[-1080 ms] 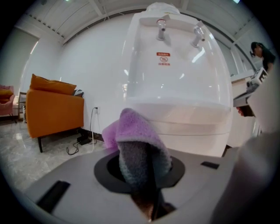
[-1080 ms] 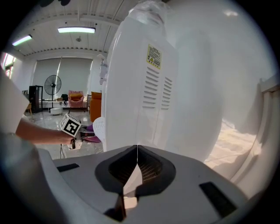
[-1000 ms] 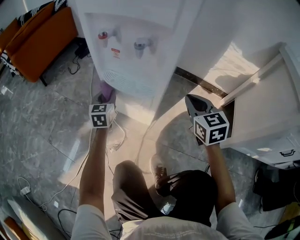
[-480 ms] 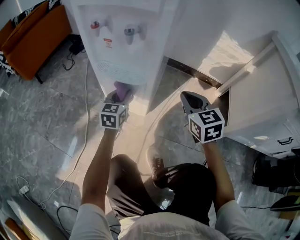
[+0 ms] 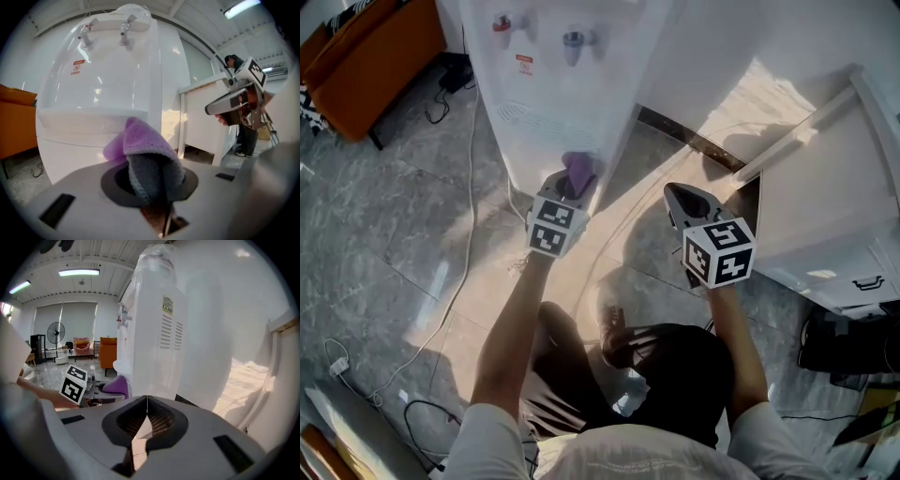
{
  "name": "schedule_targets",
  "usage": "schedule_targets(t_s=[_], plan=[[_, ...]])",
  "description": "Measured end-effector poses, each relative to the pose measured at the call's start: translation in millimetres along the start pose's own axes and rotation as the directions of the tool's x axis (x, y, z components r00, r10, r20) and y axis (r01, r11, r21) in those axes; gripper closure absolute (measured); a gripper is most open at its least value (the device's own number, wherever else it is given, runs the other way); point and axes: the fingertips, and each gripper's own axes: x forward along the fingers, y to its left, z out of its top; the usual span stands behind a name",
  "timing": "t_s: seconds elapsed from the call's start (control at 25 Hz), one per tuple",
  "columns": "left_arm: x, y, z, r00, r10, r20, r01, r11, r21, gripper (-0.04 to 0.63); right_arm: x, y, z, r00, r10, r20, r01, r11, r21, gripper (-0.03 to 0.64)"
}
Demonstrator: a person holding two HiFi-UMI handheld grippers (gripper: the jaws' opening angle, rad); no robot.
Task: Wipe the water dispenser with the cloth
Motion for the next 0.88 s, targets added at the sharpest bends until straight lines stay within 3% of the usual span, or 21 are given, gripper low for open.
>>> schedule_targets(t_s=[0.2,0.4,0.52,0.6,0.72,0.88], plan=[[2.9,-9.9,4.4,1.000,-0.020,0.000,0.020,1.000,0.024,0.511,-2.9,3.0,-5.6,1.000,0.004,0.007,-0.005,0.999,0.036,0.602],[11.2,-52.0,3.6,0.988,-0.147,-0.050,0.152,0.983,0.107,0.511,-7.1,5.1,-7.1,1.000,-0.002,0.019,0.001,0.999,0.052,0.602],[4.1,-47.3,-5.2,0.987,-0.150,-0.057,0.154,0.986,0.067,0.511,-6.2,7.7,-5.7,0.999,0.009,0.042,-0.011,0.998,0.067,0.602],[-9.0,-26.7,-15.7,0.993,-0.106,-0.052,0.108,0.994,0.019,0.511,-1.0,9.0,-6.2,0.999,0.006,0.053,-0.011,0.996,0.093,0.601],[-34.5,28.1,-38.4,0.998,0.031,-0.058,-0.036,0.995,-0.089,0.511,14.4,15.0,-3.1,0.998,0.008,0.069,-0.013,0.997,0.076,0.602],[-52.4,98.3,-74.4,0.976,0.198,-0.093,-0.214,0.951,-0.223,0.511,42.4,13.1,-7.8,0.998,0.010,0.061,-0.015,0.997,0.075,0.601]])
